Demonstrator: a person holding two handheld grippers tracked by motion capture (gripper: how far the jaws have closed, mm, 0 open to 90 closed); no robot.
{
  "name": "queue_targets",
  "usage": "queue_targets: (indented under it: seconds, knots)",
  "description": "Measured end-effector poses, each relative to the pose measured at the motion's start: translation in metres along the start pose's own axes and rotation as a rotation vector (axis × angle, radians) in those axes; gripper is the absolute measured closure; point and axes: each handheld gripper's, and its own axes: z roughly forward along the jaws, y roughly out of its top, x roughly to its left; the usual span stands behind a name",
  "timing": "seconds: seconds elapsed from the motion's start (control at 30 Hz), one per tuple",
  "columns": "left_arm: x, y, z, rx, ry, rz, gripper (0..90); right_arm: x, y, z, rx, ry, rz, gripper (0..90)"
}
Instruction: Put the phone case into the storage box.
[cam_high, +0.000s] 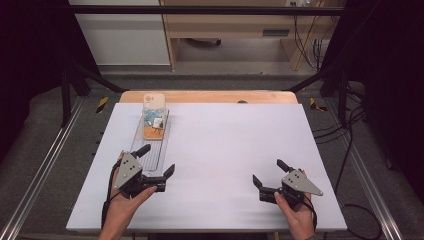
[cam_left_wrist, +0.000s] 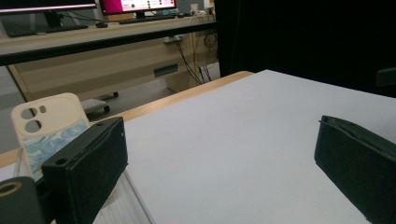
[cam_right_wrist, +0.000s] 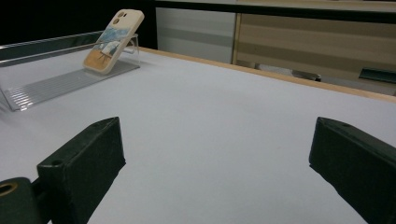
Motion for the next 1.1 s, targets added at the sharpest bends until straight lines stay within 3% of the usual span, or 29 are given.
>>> queue_targets:
  seconds: [0.67, 1.1]
  knots:
    - [0.031, -0.004, -0.025, -0.054, 0.089, -0.046, 2.3, -0.001, -0.001, 0.001, 0.011, -0.004, -0.005, 3.1]
    - [0.052, -0.002, -0.041, -0.073, 0.145, -0.051, 2.3, -0.001, -0.001, 0.002, 0.018, -0.011, -0.009, 3.1]
